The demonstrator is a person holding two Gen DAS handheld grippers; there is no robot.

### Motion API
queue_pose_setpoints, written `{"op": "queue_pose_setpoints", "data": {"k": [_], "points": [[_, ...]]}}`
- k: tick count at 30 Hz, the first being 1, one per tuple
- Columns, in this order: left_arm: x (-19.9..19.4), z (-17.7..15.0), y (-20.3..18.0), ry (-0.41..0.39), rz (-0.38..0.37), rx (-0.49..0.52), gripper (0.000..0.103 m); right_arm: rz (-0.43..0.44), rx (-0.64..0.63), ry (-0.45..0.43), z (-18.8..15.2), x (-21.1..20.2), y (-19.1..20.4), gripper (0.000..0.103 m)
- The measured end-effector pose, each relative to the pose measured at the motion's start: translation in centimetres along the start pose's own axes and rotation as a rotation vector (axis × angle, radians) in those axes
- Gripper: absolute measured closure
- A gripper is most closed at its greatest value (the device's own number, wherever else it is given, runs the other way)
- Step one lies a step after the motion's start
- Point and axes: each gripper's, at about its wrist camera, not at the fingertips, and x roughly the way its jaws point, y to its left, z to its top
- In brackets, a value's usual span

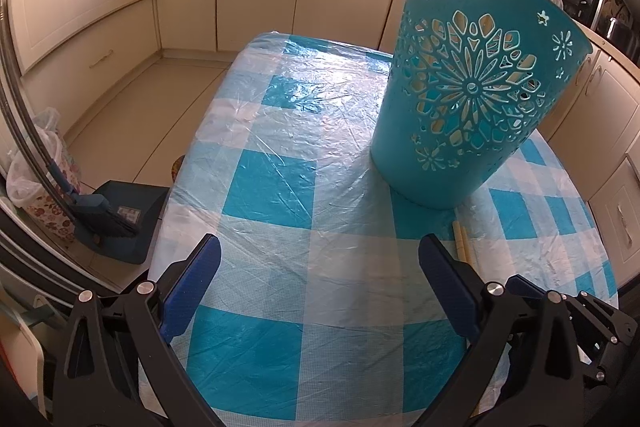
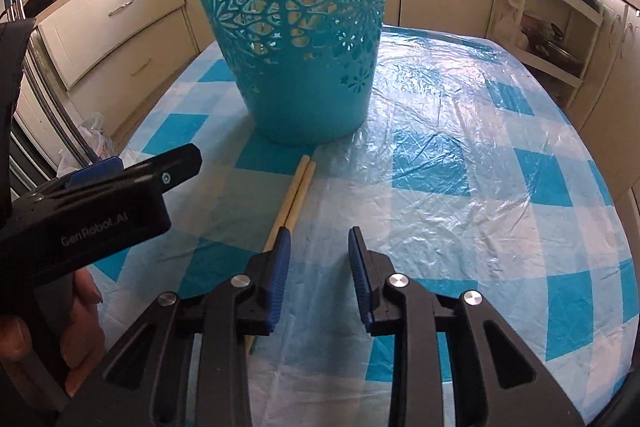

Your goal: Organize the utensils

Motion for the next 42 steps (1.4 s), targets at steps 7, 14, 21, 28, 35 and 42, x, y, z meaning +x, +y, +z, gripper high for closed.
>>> {"op": "queue_pose_setpoints", "data": {"k": [7,14,21,28,35,42], "points": [[0.0,0.0,0.0,0.001,0.001,0.001,0.008,0.022,0.003,-0.010,0.2,-0.1,0.4,0.073],[0.1,0.0,-0.1,0.004,0.003,0.004,0.008,0.013,-0.012,0.003,0.3,0.2,0.6,0.073],[0.2,-0.1,-0.1,0.005,0.003,0.002,0.008,0.007,-0.123,0.027,0.4,0.5,1.1,0.093],[-0.1,-0.3,-1.3,0.011,-0.038,0.064,0.008,0.004,-0.151,0.081,0.0,-0.7,-2.7,0.094],[-0.3,-1.7,-7.0,0.047,-0.044,0.236,0.008,0.086,0.003,0.071,-0.1,-0.8,-5.4,0.094],[1.4,-1.3,-9.3,0.106,0.005,0.277,0.027,0.106,0.019,0.064,-0.1,-0.7,-5.9,0.094]]}}
